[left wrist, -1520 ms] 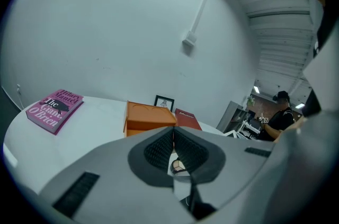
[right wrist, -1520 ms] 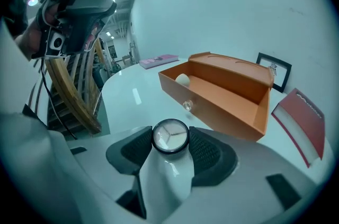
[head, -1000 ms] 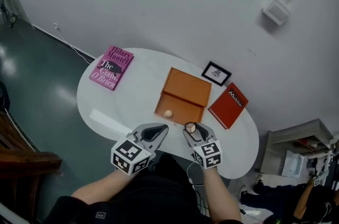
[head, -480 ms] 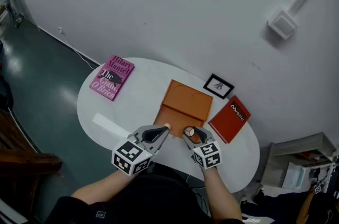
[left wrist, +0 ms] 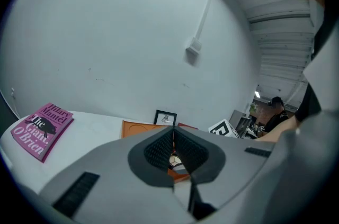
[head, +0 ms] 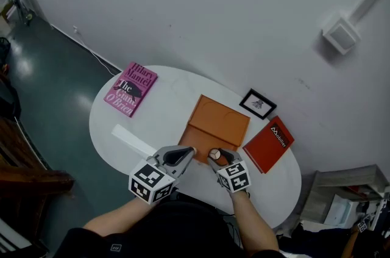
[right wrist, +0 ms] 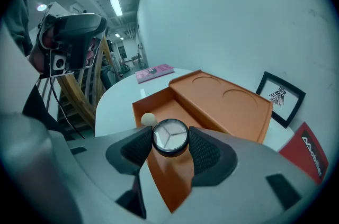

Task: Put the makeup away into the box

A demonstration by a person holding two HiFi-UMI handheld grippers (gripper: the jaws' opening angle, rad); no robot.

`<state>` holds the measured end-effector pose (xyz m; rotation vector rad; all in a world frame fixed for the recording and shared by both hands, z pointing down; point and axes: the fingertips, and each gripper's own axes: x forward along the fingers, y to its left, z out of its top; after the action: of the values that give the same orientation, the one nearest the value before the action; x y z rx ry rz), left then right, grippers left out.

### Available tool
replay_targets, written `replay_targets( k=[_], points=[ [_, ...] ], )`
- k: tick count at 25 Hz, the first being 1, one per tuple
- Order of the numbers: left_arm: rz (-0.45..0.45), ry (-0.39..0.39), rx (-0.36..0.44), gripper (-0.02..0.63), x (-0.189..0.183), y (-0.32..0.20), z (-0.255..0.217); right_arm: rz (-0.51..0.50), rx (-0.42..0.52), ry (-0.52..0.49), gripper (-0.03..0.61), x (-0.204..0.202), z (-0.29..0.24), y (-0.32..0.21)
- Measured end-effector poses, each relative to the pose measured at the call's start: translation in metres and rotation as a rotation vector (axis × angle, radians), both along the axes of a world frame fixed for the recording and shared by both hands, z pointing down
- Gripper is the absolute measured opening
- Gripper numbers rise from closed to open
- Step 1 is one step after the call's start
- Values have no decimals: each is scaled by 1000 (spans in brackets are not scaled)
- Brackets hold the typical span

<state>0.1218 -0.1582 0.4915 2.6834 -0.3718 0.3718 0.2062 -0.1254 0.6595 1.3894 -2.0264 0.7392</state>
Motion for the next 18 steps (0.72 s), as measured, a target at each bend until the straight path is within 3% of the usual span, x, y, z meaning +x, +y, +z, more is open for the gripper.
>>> replay_targets(
  k=[18],
  points=[
    [-86,-49,-53,14,8,-33,24,-162,-207,77,233,-7,39,-9]
  ],
)
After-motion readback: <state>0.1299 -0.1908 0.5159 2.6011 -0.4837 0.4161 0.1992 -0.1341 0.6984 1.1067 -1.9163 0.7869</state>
